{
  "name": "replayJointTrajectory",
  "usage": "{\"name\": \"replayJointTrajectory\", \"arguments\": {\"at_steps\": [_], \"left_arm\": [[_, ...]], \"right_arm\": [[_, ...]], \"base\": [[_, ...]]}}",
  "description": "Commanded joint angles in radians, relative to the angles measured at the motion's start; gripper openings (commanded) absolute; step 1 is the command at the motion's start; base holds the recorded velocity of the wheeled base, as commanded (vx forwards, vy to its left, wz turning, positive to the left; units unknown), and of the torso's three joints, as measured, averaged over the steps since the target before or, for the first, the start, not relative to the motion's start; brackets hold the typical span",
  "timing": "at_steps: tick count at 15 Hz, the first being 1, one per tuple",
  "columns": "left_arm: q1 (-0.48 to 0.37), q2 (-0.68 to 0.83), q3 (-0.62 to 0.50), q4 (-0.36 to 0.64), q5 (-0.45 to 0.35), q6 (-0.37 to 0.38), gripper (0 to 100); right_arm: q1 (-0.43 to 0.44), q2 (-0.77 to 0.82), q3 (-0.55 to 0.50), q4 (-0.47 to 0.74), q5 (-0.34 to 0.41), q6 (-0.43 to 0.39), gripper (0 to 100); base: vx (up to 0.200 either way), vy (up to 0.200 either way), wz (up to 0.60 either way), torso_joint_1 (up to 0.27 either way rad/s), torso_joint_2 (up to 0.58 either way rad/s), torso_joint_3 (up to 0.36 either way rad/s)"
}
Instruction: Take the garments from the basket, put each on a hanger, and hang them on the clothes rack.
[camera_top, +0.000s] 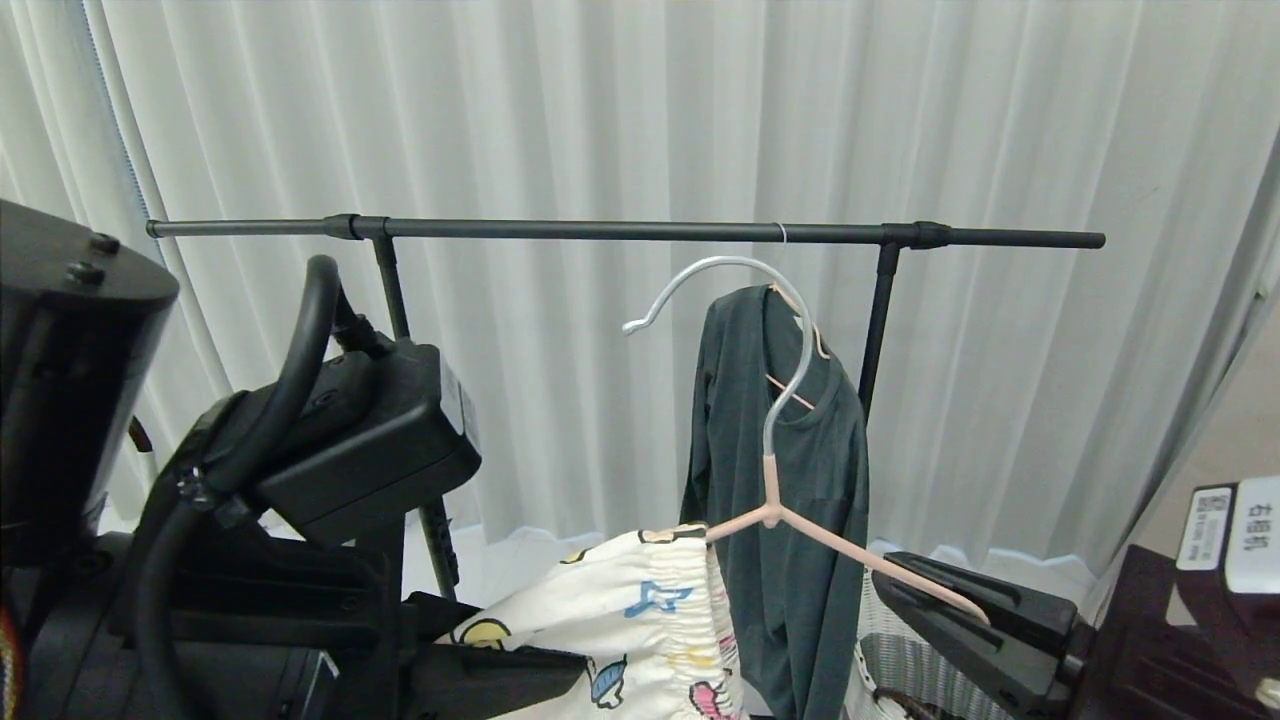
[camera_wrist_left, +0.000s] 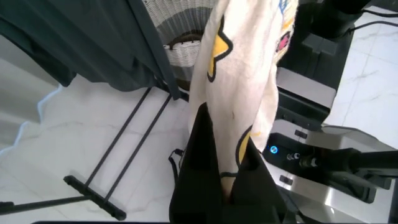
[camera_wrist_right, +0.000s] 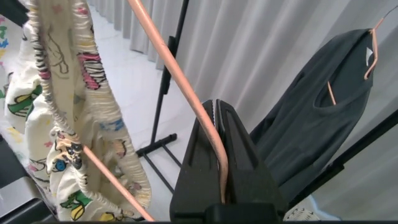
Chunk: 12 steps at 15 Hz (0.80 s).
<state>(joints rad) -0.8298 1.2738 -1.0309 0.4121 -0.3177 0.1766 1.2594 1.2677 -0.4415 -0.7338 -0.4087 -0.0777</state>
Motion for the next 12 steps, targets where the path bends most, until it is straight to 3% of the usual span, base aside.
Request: {"name": "replayJointTrajectory", "arguments": {"at_steps": [1,4,6,9,12], "left_arm": [[0.000,-0.002,0.000,-0.001,0.000,0.017,0],[0.005,-0.025,0.018,-0.001,0.023,0.083,0],[0.006,-0.067,0.046,-0.003,0.088,0.133,0],[0.017,-0.090,0.078,-0.007,0.196,0.136,0],[0.095,-0.056,0.115,-0.193,0.305,0.130,0]], "right_arm": [[0.000,0.002,0.000,0.004,0.001,-0.002,100],[-0.017,-0.001,0.001,0.005,0.004,-0.004,100],[-0.067,0.001,0.001,0.005,0.010,0.002,100],[-0.118,-0.002,0.001,0.005,0.073,0.004,100],[-0.120,0.024,0.003,0.007,0.116,0.038,100]], "base": [[0.000,0.000,0.00,0.000,0.00,0.000],[0.000,0.000,0.00,0.000,0.00,0.000],[0.000,0.000,0.00,0.000,0.00,0.000],[0.000,0.000,0.00,0.000,0.00,0.000],[0.000,0.000,0.00,0.000,0.00,0.000]]}}
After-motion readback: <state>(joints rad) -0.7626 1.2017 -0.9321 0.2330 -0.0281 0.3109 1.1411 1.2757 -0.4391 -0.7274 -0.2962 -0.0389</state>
